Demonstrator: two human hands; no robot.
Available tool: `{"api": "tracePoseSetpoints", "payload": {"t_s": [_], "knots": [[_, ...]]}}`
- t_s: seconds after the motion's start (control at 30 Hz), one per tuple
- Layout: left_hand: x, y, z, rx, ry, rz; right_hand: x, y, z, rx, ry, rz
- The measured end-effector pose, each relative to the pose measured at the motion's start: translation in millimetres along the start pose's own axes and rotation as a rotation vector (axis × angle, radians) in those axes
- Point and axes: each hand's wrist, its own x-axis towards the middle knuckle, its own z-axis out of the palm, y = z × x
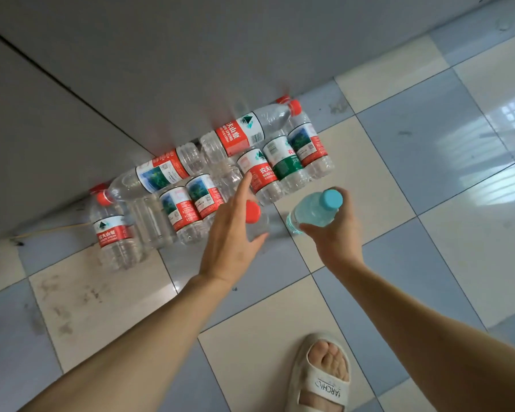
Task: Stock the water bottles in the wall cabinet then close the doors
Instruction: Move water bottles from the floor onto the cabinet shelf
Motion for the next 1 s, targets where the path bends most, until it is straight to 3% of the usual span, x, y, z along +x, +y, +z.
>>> {"api": "tracePoseSetpoints", "payload": {"t_s": [0.2,0.4,0.73,1.0], "knots": [[-9,-8,5,0.003,-0.012,0.047,-14,22,-1,-0.061,-0.063,-0.075],[-20,-8,15,-0.137,0.144,-0.153,-19,28,-4,-0.061,-0.091,-0.02],[-28,-25,41,-0.251,0.175,-0.486,-18,62,-9,-0.011,-0.184,0.176],[-14,-46,57,-0.377,0.135,-0.523,13,68,24,0.07,-0.186,0.097]]}}
